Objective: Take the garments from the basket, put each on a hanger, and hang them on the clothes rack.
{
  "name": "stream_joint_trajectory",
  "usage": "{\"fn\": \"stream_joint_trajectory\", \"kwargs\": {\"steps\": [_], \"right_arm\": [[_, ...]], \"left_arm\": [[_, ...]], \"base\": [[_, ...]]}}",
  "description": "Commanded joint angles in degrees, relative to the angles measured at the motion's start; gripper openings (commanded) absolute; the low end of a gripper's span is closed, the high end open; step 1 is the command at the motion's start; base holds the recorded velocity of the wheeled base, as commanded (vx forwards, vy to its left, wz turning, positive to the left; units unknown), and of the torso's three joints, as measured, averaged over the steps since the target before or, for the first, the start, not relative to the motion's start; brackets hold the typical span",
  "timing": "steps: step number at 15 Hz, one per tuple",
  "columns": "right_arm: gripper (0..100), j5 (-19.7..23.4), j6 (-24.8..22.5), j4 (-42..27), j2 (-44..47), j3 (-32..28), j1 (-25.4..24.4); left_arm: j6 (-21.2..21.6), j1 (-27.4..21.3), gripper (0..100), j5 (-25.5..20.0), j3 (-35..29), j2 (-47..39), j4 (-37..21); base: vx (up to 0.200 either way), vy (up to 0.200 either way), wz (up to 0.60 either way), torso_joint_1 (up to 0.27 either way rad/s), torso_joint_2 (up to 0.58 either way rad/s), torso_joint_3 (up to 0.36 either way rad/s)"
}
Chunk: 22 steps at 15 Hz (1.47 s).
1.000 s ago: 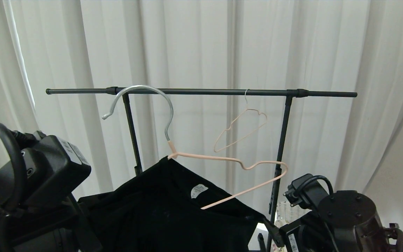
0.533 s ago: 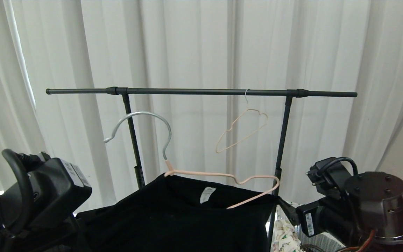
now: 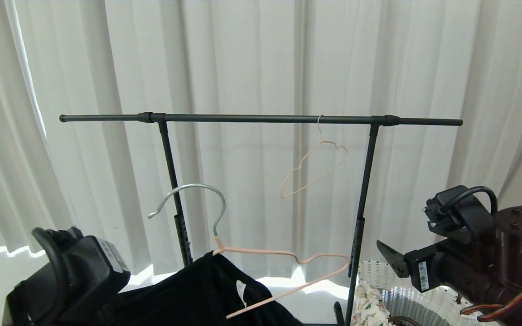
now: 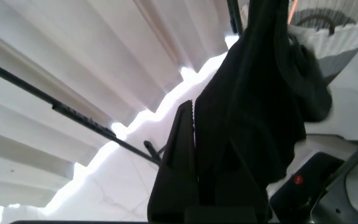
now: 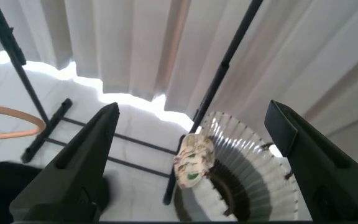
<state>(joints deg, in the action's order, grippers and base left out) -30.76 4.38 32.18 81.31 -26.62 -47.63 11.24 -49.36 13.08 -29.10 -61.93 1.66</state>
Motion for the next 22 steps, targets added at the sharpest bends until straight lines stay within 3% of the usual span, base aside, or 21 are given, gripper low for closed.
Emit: {"fn": "stream_joint_trajectory", "kwargs": {"steps": [1,3,5,6,10,11,14,17,22], "right_arm": [[100,0.43,-1.83,-0.02,-2.74,-0.01,-0.89],[100,0.43,-1.92,-0.02,-2.82,0.17,-2.47],[100,0.7,-0.25,-0.02,-2.82,0.26,-6.86],[100,0.79,1.69,-0.02,-2.74,0.17,-11.26],[100,0.79,11.44,-0.02,0.08,-0.8,-29.19],[100,0.79,13.11,0.07,1.48,-1.94,-31.12],[100,0.96,16.19,0.07,8.6,-7.65,-32.09],[100,1.75,18.56,0.16,15.1,-11.87,-29.54],[100,2.72,18.65,0.16,14.67,-11.17,-24.0]], "left_arm": [[-0.25,0.05,0,0.1,-0.17,-3.9,0.19],[-0.43,-0.03,0,-0.16,-2.1,-4.43,0.19],[-4.21,0.49,0,-0.16,-4.21,-4.69,2.03],[-6.41,0.49,0,-0.07,-5.18,-5.13,2.74],[-6.67,0.49,0,-0.07,-6.15,-5.13,4.32],[-6.67,0.4,0,-0.16,-6.5,-5.22,4.93],[-6.49,0.05,0,-0.16,-7.64,-5.4,6.43],[-6.41,-1.62,0,-0.16,-8.52,-5.13,6.43],[-6.41,-2.23,0,-0.07,-8.61,-5.22,6.52]], "base": [[0.0,0.0,0.0,0.0,0.0,0.0],[0.0,0.0,0.0,0.0,0.0,0.0],[0.0,0.0,0.0,0.0,0.0,0.0],[0.0,0.0,0.0,0.0,0.0,0.0],[0.0,0.0,0.0,0.0,0.0,0.0],[0.0,0.0,0.0,0.0,0.0,0.0],[0.0,0.0,0.0,0.0,0.0,0.0],[0.0,0.0,0.0,0.0,0.0,0.0],[0.0,0.0,0.0,0.0,0.0,0.0]]}}
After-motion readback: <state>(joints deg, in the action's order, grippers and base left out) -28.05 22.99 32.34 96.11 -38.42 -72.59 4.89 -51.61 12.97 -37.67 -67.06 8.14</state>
